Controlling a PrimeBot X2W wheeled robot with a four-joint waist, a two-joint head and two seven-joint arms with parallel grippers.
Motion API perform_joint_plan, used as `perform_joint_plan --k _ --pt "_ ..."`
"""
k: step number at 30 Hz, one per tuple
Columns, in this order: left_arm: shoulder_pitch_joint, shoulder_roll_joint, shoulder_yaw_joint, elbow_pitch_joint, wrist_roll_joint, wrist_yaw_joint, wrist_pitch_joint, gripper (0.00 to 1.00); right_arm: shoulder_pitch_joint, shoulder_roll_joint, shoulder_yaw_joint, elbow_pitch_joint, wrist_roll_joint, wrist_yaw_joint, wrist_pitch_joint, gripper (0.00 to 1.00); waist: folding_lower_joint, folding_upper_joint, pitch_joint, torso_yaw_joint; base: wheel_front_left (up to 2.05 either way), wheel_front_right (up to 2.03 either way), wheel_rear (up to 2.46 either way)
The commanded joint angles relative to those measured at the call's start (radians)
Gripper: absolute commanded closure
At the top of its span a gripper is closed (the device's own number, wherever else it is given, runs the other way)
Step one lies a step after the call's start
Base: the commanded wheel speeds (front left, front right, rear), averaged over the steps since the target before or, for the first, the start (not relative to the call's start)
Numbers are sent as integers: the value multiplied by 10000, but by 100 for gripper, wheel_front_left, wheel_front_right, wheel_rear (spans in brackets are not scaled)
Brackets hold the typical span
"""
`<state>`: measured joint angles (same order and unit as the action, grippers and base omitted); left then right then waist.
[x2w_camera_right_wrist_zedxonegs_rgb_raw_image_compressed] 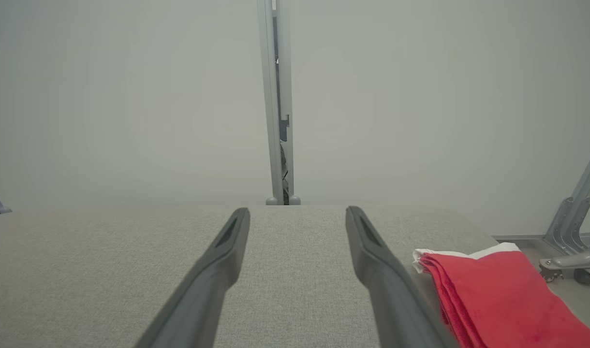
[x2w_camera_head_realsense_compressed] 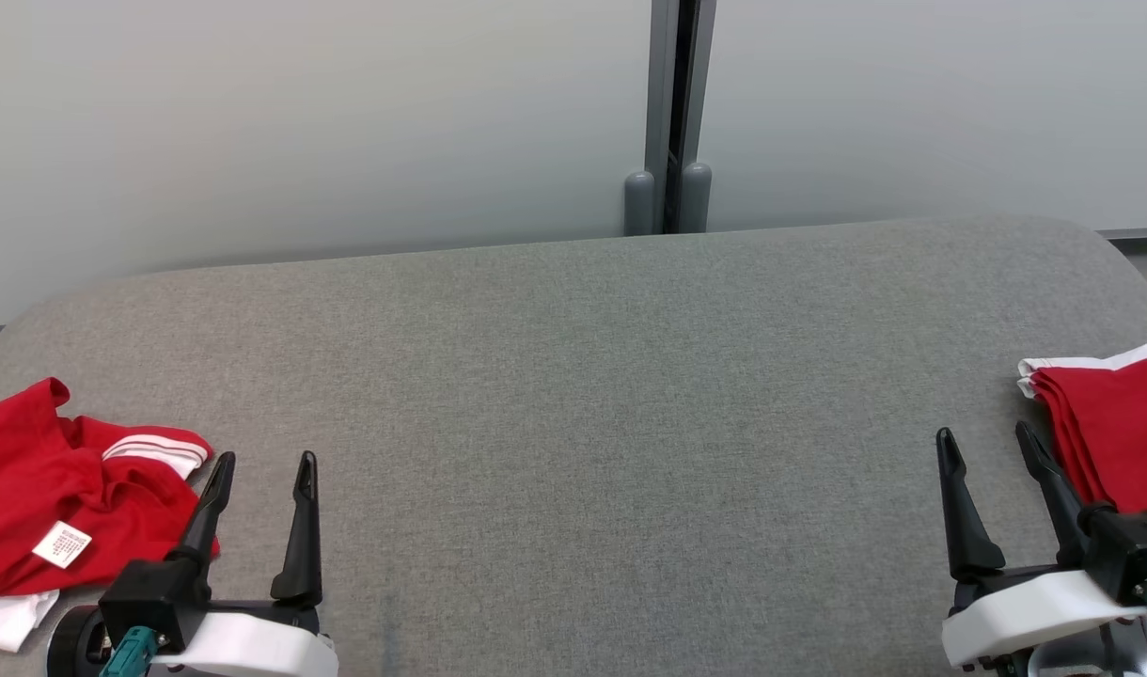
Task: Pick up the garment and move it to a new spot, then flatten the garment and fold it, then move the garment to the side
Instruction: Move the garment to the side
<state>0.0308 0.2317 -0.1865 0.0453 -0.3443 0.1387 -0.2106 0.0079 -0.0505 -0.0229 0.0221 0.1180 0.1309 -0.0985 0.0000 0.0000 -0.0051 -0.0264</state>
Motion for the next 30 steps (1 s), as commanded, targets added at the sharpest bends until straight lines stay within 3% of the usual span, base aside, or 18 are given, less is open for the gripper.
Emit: perform_joint_plan --k 1,30 --pt "47 -7 54 18 -63 64 -14 0 100 -23 -21 -35 29 -2 27 0 0 0 -22 36 0 0 0" --pt "-260 138 163 401 -443 48 -176 0 289 -20 -127 -224 237 -2 275 0 0 0 1 223 0 0 0"
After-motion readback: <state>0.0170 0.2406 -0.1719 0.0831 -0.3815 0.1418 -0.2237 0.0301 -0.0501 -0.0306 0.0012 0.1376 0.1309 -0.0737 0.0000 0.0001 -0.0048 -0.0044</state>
